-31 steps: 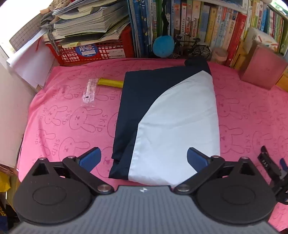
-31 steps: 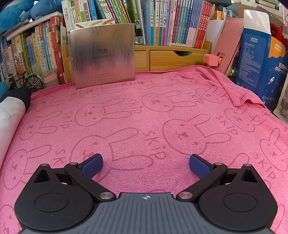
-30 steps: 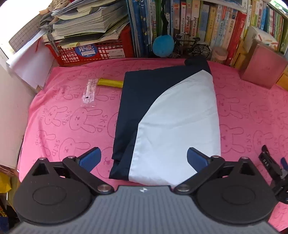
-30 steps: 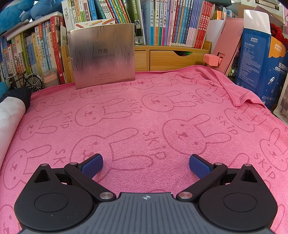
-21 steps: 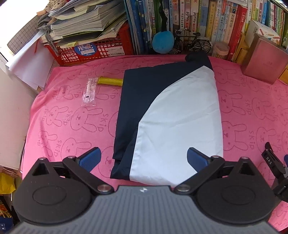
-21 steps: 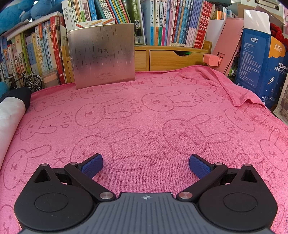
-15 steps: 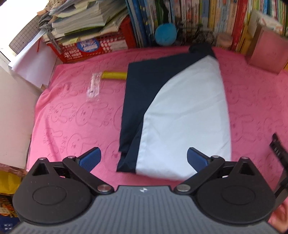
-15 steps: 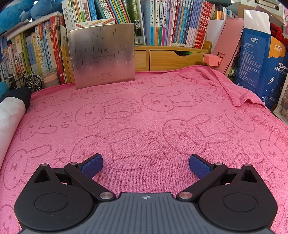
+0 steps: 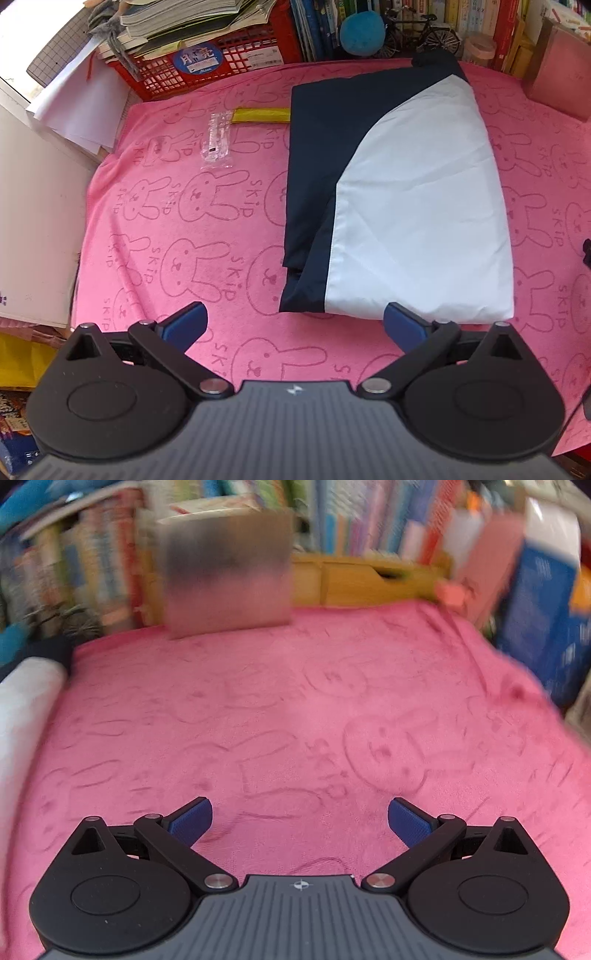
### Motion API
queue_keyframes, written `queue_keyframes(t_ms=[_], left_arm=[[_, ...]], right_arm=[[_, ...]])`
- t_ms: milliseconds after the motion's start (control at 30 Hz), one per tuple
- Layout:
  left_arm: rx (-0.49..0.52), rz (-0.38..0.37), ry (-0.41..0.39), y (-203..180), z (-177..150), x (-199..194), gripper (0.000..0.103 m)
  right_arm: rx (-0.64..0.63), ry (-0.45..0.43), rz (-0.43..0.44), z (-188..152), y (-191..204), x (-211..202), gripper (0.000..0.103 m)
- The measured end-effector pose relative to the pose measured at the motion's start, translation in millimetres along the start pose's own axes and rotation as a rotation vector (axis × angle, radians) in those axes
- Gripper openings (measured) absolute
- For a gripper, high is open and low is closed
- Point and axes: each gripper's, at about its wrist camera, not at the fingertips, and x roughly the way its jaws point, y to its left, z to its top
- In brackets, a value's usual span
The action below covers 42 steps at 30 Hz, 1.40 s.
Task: Fold clothes
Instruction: 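Move both tools toward the folded navy-and-white jacket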
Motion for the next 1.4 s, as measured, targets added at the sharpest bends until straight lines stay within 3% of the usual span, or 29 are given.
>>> queue_keyframes(t_ms=[67,300,533,900,1400], left_arm=[[0.011,-0.022,0.000,2,2,0,0.102],[0.072,-0.092,-0.008,15,1,-1,0.102],[0.049,-0.131,0.004,32,-4,-1,0.103],[0.043,-0.142,0.014,36,-8,1,0.103],[0.063,-0.148,0.014,30,-7,3,0.103]], right_arm=[[-0.088,-0.042,0.048,8,15,-30,0.103],[-0.196,0.073,0.464,48,98,-129,0.103],[-0.430,0.050,0.454,70,159,-154,0.103],[-0.464,0.125,0.501,61,170,-160,0.103],[-0.425,0.128,0.558,64,169,-160,0.103]])
